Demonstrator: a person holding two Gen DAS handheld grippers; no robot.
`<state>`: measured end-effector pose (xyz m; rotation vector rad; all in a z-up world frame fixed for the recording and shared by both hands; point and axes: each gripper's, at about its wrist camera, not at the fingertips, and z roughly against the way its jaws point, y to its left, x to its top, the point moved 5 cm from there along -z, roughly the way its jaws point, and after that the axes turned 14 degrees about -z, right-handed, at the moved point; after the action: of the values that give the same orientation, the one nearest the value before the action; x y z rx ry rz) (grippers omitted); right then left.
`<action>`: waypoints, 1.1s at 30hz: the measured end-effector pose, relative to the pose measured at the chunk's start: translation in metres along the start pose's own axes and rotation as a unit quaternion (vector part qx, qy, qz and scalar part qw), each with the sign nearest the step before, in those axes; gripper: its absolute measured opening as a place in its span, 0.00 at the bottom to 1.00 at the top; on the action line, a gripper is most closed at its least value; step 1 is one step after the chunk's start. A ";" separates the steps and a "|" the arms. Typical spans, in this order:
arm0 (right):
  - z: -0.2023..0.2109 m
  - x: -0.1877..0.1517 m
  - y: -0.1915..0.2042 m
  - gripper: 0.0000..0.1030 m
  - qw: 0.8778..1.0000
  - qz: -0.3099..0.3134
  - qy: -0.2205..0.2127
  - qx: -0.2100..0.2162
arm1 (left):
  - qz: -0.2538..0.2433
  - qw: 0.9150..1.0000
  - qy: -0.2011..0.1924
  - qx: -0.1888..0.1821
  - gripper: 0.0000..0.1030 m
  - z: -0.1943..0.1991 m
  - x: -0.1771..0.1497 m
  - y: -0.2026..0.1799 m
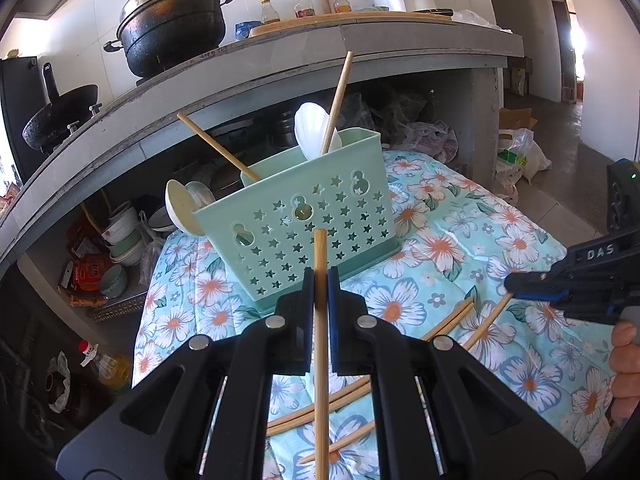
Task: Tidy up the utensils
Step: 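Carry the chopstick over the green holder and drop it in with the left gripper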
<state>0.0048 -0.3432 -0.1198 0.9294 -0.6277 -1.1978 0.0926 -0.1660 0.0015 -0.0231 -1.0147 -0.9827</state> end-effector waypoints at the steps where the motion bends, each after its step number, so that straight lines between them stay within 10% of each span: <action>1: 0.004 0.001 0.003 0.10 1.000 0.006 -0.005 0.002 | 0.000 1.000 0.000 0.001 0.05 0.000 0.000 0.000; 22: 0.027 0.013 0.014 0.08 0.999 0.022 -0.027 0.028 | 0.047 0.999 -0.025 -0.006 0.05 0.014 0.016 0.029; 33: 0.029 0.014 0.014 0.08 0.999 0.021 -0.028 0.031 | 0.223 0.961 -0.151 -0.055 0.05 0.035 0.068 0.143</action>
<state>-0.0089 -0.3635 -0.0942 0.9332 -0.7294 -1.1765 0.1779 -0.1119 0.1279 -0.4873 -1.1668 -0.6274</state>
